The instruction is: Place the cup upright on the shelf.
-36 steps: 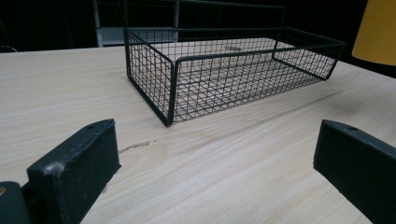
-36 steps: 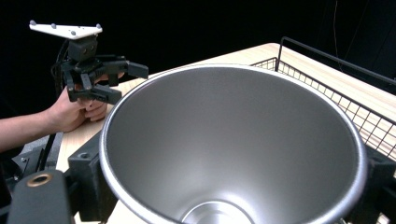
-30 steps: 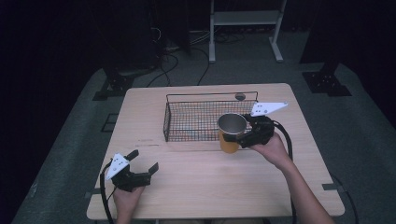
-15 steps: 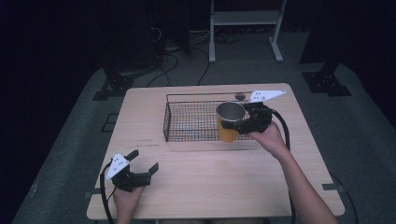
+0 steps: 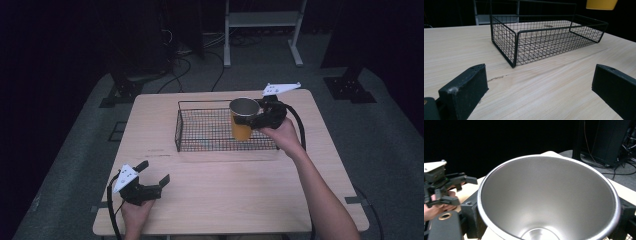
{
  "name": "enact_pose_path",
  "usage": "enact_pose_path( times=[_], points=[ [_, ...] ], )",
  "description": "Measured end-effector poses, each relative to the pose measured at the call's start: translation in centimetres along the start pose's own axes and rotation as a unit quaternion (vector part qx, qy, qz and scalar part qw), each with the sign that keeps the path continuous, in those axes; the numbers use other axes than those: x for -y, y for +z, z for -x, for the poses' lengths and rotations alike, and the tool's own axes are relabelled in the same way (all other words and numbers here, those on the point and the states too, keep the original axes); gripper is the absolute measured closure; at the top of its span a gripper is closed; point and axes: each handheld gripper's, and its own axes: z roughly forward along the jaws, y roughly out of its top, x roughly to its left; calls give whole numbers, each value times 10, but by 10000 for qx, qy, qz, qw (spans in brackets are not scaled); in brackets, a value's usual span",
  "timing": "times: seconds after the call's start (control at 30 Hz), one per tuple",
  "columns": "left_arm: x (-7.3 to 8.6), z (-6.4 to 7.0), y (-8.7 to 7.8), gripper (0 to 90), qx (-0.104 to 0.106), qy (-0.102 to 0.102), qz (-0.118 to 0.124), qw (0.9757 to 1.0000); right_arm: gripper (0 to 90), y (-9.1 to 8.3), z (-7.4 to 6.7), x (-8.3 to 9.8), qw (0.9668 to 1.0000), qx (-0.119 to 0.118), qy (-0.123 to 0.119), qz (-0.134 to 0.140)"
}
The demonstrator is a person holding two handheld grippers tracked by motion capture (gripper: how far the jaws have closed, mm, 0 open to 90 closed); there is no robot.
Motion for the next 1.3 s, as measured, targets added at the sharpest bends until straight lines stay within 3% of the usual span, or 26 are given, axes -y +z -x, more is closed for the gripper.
enact_pose_path(
  times=[0.7,1.3],
  points=[
    [0,0,0,0,19,-25,16,10000,122,36,27,-13,9994,171,168,-244],
    [0,-1,0,0,31,-26,23,10000,122,70,58,8,9971,347,408,-545]
  ],
)
